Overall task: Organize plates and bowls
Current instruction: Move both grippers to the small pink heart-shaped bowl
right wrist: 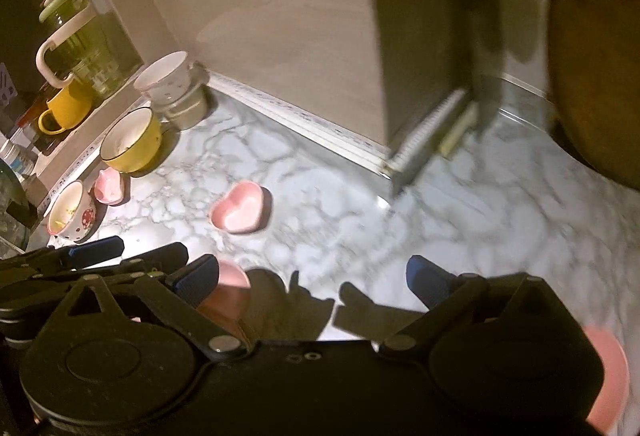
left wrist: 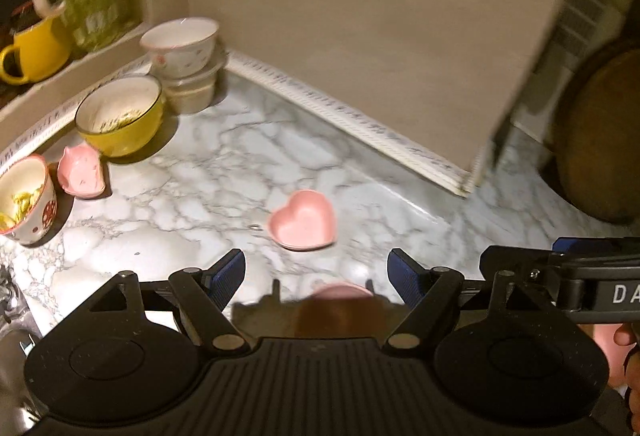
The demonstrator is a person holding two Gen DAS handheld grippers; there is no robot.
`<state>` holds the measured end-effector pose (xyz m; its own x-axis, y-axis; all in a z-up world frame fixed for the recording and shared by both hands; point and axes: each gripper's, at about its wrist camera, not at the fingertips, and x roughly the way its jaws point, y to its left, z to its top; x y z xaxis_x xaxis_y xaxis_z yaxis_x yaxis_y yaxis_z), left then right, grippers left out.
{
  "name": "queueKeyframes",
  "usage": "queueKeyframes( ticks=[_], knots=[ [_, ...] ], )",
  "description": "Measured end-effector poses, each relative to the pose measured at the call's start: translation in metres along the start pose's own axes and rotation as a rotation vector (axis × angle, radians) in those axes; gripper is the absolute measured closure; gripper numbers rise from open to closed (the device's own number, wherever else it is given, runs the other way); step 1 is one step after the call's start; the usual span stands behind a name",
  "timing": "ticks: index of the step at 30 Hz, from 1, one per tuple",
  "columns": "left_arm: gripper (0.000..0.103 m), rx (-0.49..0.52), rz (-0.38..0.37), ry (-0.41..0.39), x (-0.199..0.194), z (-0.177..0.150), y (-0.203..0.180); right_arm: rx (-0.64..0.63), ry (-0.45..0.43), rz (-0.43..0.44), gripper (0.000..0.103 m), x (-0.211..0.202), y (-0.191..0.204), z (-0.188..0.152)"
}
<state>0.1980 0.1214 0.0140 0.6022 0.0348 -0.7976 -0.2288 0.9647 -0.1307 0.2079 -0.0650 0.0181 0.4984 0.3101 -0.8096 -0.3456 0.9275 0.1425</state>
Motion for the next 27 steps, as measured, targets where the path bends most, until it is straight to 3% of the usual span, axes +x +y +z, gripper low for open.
queueKeyframes(
  ticks=[12,22,27],
  knots=[
    [0.025,-0.15,0.094,0.101,0.074,0.024,0.043,-0.058,0.094,0.021,0.008,0.09,0.03,0.054],
    [0.025,-0.185,0.09,0.139,0.116,0.023,0.048,-0.009,0.173,0.035,0.031,0.151,0.03,0.063],
    [0.026,-0.209,0.105,0.165,0.132,0.021,0.047,0.023,0.2,0.043,0.047,0.176,0.026,0.065]
  ],
)
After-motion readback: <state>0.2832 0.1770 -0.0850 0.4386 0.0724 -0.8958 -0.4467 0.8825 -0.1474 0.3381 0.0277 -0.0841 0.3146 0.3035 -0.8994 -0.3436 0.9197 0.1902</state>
